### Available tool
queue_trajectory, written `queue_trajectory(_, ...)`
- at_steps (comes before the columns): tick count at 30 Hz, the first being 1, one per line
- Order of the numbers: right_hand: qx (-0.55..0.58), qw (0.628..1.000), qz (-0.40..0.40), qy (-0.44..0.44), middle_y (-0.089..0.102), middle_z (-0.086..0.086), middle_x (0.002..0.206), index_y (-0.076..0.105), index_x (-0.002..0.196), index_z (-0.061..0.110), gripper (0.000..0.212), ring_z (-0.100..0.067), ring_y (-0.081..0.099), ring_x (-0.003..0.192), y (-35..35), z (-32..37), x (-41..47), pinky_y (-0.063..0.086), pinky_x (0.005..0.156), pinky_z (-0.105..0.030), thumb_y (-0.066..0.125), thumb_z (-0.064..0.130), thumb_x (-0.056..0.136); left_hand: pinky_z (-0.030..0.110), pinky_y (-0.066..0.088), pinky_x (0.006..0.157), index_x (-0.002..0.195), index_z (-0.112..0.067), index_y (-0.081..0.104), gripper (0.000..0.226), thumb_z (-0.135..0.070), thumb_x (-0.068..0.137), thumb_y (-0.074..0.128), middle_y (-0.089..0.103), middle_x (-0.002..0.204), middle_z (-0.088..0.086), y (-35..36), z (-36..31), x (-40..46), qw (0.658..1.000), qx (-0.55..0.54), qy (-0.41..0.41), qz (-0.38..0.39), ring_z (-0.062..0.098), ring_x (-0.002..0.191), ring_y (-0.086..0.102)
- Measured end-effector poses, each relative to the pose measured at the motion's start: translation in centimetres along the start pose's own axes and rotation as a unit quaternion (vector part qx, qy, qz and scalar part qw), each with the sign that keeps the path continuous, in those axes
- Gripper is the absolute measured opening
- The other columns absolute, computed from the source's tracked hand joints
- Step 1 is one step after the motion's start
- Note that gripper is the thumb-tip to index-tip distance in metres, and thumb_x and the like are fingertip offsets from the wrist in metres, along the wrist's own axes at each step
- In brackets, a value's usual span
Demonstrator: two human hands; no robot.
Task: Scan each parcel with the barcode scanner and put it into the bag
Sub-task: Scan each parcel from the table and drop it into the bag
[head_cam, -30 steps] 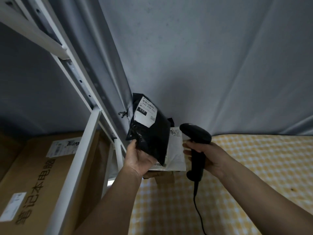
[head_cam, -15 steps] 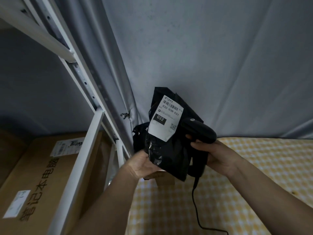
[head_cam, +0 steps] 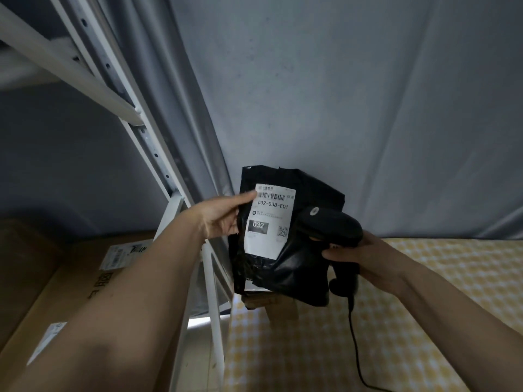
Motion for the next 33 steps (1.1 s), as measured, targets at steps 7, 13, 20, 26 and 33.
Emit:
queue_trajectory(7, -0.05, 0.995, -0.084, 0.006, 0.072, -0.01, 0.104, 0.067, 0.109, 0.008, 0.035, -0.025, 0.066, 0.098, -1.5, 0.2, -0.4, 0.052, 0.083, -0.033, 0.073, -0.003, 0.076, 0.038, 0.061, 0.056, 0.102, -0.001, 0.061, 0.013, -0.011, 0.093, 0.059, 0.068, 0.099, 0.016, 2.7, -2.4, -1.2, 0.997, -0.048, -0.017, -0.057, 0.031, 0.089, 0.066)
queue_trajectory(13, -0.049, 0.982, -0.18, -0.006, 0.069, -0.021, 0.087, 0.067, 0.096, -0.002, 0.02, -0.037, 0.066, 0.082, -1.8, 2.3, -1.5, 0.054, 0.083, -0.046, 0.072, -0.001, 0.076, 0.064, 0.045, 0.088, 0.116, -0.006, 0.055, 0.023, -0.021, 0.103, 0.044, 0.059, 0.127, 0.02, 3.8, -2.7, -0.6, 0.997, -0.025, 0.013, -0.066, 0.042, 0.122, 0.053)
queue_trajectory(20, 0.119, 0.98, -0.16, -0.012, 0.068, -0.016, 0.076, 0.065, 0.095, -0.005, 0.014, -0.025, 0.063, 0.065, 1.4, 2.9, -2.9, 0.053, 0.067, -0.036, 0.067, 0.0, 0.082, 0.061, 0.039, 0.103, 0.133, -0.007, 0.049, 0.038, -0.03, 0.104, 0.04, 0.057, 0.132, 0.022, 2.6, -2.7, 0.6, 0.991, -0.053, 0.055, -0.106, 0.038, 0.122, 0.054)
queue_trajectory(26, 0.135, 0.976, -0.171, -0.005, 0.069, -0.014, 0.073, 0.065, 0.093, -0.003, 0.012, -0.024, 0.062, 0.063, 2.2, 1.9, -3.0, 0.053, 0.072, -0.039, 0.068, 0.0, 0.081, 0.058, 0.038, 0.106, 0.132, -0.013, 0.053, 0.041, -0.037, 0.104, 0.037, 0.06, 0.13, 0.02, 2.3, -2.2, 0.8, 0.993, -0.074, 0.068, -0.067, 0.037, 0.121, 0.055)
queue_trajectory(33, 0.12, 0.977, -0.175, -0.025, 0.071, -0.015, 0.083, 0.066, 0.095, 0.001, 0.016, -0.025, 0.064, 0.073, 2.4, 1.4, -4.1, 0.052, 0.075, -0.039, 0.069, 0.002, 0.08, 0.06, 0.037, 0.107, 0.115, -0.016, 0.061, 0.033, -0.036, 0.104, 0.037, 0.063, 0.124, 0.019, 3.8, -2.4, -0.4, 0.993, -0.072, 0.09, 0.005, 0.038, 0.12, 0.056)
Point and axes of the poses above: each hand's wrist, its own x-axis towards the middle knuckle, its own y-axis out of the palm, z = x × y, the point moved 8 cm from there along x, towards the middle knuckle
